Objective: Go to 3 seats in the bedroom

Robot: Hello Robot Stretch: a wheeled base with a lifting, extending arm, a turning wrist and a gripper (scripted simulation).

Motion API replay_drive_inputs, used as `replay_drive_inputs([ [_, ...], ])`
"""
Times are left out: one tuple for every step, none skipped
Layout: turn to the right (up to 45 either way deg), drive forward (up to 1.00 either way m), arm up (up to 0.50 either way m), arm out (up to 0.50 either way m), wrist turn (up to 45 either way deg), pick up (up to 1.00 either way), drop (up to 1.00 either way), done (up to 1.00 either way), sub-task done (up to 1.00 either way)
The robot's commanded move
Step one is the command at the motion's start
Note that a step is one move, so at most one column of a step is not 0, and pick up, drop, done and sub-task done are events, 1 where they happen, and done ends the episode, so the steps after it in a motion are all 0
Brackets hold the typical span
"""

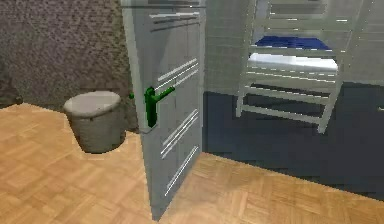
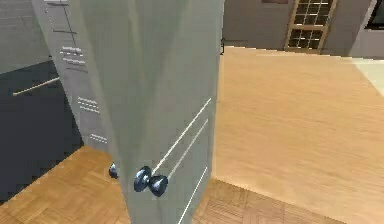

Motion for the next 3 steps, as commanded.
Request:
replay_drive_inputs([
  [0.0, 0.55, 0.0, 0.0, 0.0, 0.0, 0.0, 0.0, 0.0],
  [45.0, 0.0, 0.0, 0.0, 0.0, 0.0, 0.0, 0.0, 0.0],
  [12.0, 0.0, 0.0, 0.0, 0.0, 0.0, 0.0, 0.0, 0.0],
])
